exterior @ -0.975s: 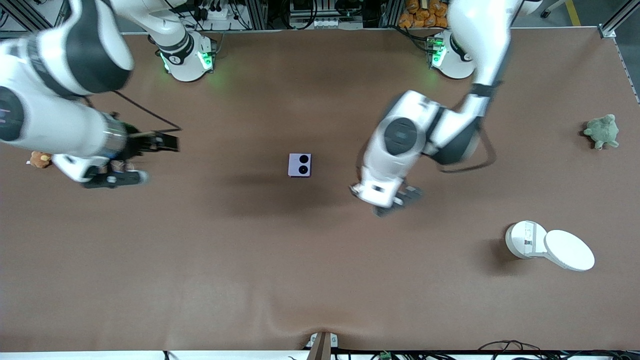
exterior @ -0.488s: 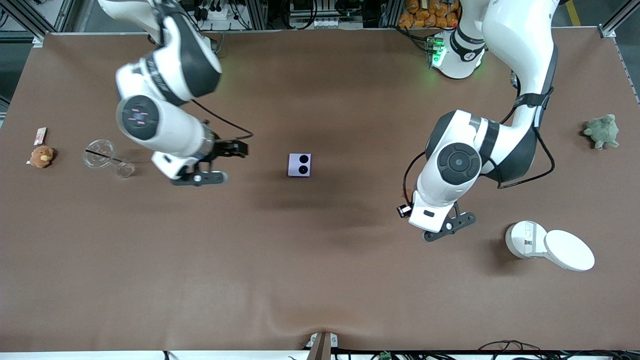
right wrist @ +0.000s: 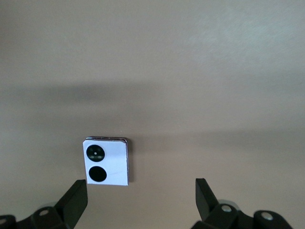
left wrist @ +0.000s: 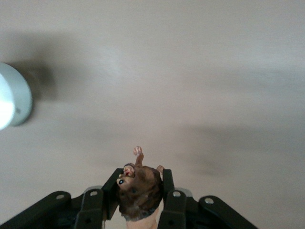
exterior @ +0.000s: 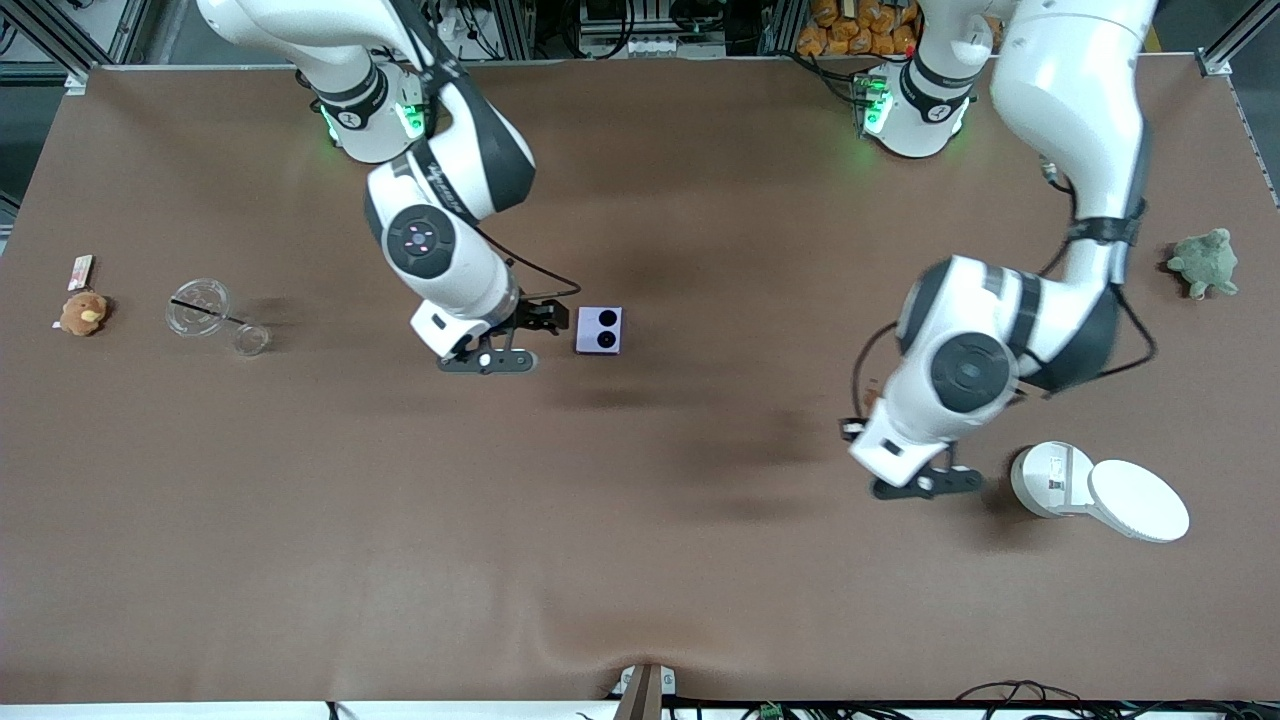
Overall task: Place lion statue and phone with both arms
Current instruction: 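Carry the lion toward the white lamp while the right gripper reaches the phone, then set the lion beside the lamp while the right gripper grasps the phone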
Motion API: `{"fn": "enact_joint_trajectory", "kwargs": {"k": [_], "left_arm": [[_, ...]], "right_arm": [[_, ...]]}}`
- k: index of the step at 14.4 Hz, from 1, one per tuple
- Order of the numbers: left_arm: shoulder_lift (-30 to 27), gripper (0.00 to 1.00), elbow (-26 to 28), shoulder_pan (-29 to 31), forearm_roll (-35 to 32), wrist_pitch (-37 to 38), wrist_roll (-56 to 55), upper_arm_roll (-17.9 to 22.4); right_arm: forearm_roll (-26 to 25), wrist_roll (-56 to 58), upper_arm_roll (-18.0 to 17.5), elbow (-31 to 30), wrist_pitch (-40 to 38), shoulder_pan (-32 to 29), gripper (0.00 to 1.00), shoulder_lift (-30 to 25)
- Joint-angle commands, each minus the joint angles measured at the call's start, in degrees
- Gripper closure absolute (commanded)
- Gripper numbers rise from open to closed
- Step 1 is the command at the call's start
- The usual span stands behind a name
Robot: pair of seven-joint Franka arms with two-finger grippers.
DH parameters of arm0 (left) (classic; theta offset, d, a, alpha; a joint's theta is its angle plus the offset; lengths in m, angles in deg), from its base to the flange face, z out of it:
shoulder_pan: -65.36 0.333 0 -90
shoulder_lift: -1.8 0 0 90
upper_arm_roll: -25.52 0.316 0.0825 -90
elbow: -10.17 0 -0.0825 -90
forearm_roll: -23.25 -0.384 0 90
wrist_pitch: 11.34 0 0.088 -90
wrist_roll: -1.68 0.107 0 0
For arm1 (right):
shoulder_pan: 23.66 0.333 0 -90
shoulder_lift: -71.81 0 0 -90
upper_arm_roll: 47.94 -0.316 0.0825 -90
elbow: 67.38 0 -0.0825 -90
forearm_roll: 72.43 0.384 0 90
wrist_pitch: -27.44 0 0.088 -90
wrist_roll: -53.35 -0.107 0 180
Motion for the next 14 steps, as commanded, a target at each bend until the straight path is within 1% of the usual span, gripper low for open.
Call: {"fn": "enact_joint_trajectory", "kwargs": {"k": [1,4,7,9,11,13,14], "left_arm": [[1.4,0.93,-0.6,4.5,-1.4,0.7,8.0,-0.7],[4.8,0.93,-1.2,6.9,-1.1,-0.2,10.3,-0.7],[7.5,0.93,-2.4,7.0,-1.2,-4.5,10.3,2.0],[9.4,0.92,-2.4,6.6,-1.2,-8.4,9.2,3.3],[9.6,0.92,-2.2,6.3,-3.8,-8.7,8.8,3.5],[9.8,0.91,-2.1,6.3,-6.4,-8.7,8.9,3.5],[9.8,0.90,-2.1,6.5,-7.0,-8.7,9.0,3.5]], "right_arm": [[0.8,-4.1,0.7,-0.7,5.4,4.4,0.00,3.3],[0.7,-6.5,0.7,-1.3,9.7,5.8,0.00,6.0],[0.8,-9.4,0.7,-6.2,19.3,7.9,0.00,7.2],[0.8,-10.7,0.7,-6.6,20.9,8.2,0.00,8.1],[0.8,-12.7,0.7,-6.6,21.1,9.2,0.00,8.5],[0.9,-12.9,0.6,-6.6,23.1,9.4,0.00,10.0],[0.9,-13.4,0.6,-6.6,24.3,9.8,0.00,10.6]]}}
